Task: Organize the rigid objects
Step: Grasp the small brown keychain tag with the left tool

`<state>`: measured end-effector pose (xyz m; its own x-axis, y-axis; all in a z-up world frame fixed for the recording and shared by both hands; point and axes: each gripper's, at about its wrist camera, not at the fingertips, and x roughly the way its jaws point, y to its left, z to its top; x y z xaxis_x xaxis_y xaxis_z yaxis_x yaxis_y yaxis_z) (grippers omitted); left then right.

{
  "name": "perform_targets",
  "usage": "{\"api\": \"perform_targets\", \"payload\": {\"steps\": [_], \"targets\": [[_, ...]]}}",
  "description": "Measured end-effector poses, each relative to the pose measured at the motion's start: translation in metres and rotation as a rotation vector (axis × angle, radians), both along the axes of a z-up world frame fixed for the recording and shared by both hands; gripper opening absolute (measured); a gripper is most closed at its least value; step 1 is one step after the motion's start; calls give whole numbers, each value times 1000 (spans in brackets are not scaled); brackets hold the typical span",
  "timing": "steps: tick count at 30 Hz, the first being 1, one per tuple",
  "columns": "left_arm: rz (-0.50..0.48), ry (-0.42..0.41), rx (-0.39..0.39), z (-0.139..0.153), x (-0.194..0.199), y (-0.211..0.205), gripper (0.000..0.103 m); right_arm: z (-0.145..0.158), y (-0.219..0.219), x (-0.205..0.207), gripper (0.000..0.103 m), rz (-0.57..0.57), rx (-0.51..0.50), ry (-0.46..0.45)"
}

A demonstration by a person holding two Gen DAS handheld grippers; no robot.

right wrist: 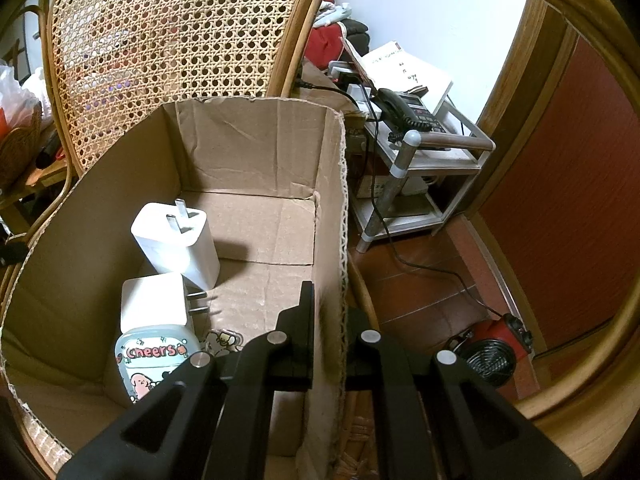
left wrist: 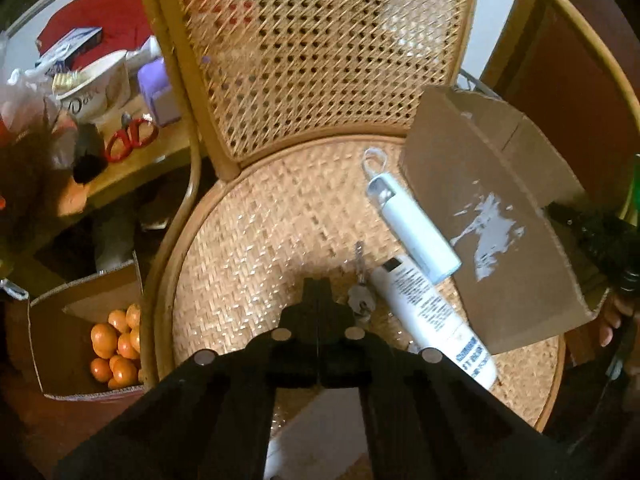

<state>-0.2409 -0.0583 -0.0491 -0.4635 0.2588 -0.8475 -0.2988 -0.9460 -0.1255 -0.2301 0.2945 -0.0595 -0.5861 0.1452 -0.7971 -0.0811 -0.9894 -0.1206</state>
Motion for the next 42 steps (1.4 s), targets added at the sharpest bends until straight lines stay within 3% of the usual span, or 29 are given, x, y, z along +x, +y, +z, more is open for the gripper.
{"api": "perform_targets", "payload": {"steps": [4, 7, 8, 14, 16, 19, 24, 34, 42], "targets": [[3, 17, 1, 8, 0, 2, 0, 1, 2, -1, 10, 0, 4, 0], [32, -32, -40, -2, 0, 0, 6, 1, 2, -1, 10, 0, 4, 0], [45, -52, -51, -7, 1, -1, 15, 1, 3, -1, 10, 1, 5, -1], [30, -122, -96, -33, 4, 1, 39, 1, 3, -1, 10, 0, 8, -1], [35, -160, -91, -43, 2, 0, 39, 2, 3, -1, 10, -1, 6, 0], [24, -142, -126, -43, 2, 5, 39, 1, 1, -1, 10, -1, 6, 0], [24, -120, -103, -41, -2, 5, 28, 1, 3, -1, 10, 0, 5, -1], [17, 24, -53, 9, -2, 9, 27, 1, 0, -1, 10, -1, 9, 0], [-20, 90, -28, 35, -6, 32, 27, 1, -1, -1, 10, -1, 8, 0]]}}
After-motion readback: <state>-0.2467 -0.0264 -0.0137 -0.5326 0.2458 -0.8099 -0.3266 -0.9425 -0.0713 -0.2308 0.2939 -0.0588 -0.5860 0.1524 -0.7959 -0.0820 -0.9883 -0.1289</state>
